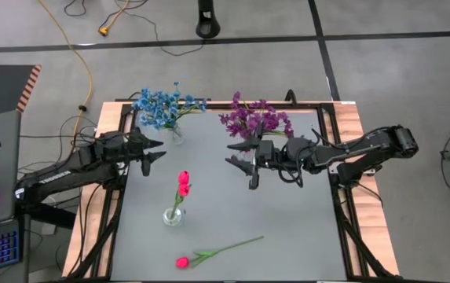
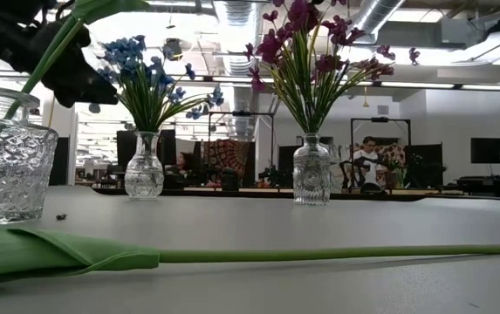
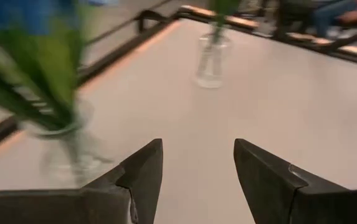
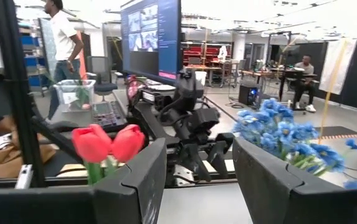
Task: Sort flowers into vase by color
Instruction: Put the red flower into the bottom transparent vase
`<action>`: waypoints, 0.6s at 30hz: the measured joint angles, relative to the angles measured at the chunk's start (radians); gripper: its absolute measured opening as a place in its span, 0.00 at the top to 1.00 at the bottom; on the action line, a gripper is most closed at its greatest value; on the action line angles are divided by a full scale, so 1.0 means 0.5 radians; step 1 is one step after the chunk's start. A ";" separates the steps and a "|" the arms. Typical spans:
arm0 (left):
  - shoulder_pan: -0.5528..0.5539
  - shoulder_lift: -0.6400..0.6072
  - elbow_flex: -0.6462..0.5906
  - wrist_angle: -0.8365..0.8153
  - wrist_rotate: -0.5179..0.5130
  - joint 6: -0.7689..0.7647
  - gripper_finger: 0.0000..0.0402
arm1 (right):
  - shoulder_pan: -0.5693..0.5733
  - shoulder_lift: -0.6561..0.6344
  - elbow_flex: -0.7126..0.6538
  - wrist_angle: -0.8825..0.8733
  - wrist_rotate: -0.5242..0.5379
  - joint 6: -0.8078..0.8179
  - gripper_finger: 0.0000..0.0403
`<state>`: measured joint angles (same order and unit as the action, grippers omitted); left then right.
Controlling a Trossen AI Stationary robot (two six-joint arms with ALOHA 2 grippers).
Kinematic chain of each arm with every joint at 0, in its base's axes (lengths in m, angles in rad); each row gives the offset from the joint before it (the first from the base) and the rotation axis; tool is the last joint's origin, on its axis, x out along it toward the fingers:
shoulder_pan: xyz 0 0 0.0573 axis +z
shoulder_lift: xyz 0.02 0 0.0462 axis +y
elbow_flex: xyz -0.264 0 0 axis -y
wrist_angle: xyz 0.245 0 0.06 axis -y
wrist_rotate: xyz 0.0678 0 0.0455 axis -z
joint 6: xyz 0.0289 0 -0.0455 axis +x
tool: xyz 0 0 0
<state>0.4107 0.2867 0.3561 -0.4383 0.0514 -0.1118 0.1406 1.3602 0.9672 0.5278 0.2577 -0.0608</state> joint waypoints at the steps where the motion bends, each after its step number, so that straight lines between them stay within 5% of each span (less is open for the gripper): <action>1: -0.001 0.000 0.003 0.000 0.061 -0.014 0.54 | 0.011 0.000 0.000 0.000 0.000 0.000 0.48; 6: -0.074 0.000 0.004 0.005 0.218 -0.104 0.54 | 0.072 -0.002 0.000 -0.001 0.000 -0.001 0.48; 18: -0.480 0.002 0.004 0.229 0.177 -0.224 0.54 | 0.283 -0.002 0.000 -0.002 0.002 0.000 0.48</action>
<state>0.1705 0.2878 0.3584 -0.3239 0.1400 -0.2237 0.2821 1.3594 0.9672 0.5268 0.2584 -0.0608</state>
